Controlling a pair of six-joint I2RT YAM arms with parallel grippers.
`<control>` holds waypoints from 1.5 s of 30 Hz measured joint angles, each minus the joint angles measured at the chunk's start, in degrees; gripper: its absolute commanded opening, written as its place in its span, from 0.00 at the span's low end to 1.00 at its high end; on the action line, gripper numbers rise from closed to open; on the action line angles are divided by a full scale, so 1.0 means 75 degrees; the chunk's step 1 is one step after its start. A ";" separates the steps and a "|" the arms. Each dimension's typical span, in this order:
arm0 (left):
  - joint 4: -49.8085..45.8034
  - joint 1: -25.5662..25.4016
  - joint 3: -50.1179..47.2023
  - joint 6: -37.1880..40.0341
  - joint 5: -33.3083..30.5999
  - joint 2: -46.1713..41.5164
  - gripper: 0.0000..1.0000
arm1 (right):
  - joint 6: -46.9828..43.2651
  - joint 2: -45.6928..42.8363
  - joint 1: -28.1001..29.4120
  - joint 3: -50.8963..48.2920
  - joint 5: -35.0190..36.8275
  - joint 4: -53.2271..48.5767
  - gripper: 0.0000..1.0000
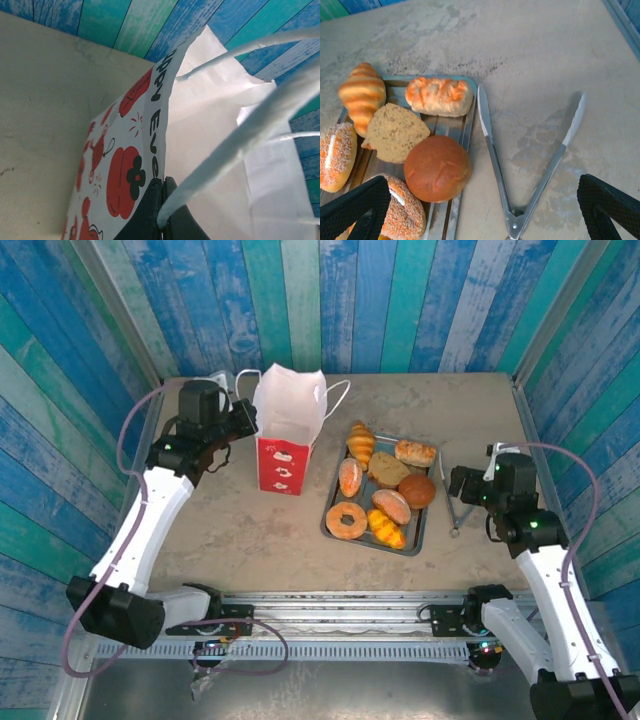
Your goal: Place the fake bread into the paper bag
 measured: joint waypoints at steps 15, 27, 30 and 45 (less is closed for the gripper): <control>0.0656 0.0385 -0.0819 0.0280 -0.0210 -0.0816 0.97 | 0.0615 0.0994 0.0000 -0.0204 0.0157 -0.0892 1.00; 0.1644 0.0385 -0.3086 0.0513 -0.1265 -0.4153 0.94 | 0.0577 0.3220 -0.0052 -0.0073 0.0431 -0.1003 1.00; 0.1620 0.0385 -0.3421 0.0621 -0.1448 -0.4234 0.94 | 0.0580 0.3768 -0.0140 -0.0061 0.0306 -0.0973 1.00; 0.1833 0.0385 -0.3535 0.1195 -0.1982 -0.4272 0.94 | 0.0656 0.5345 -0.0440 0.0219 0.0038 -0.0108 1.00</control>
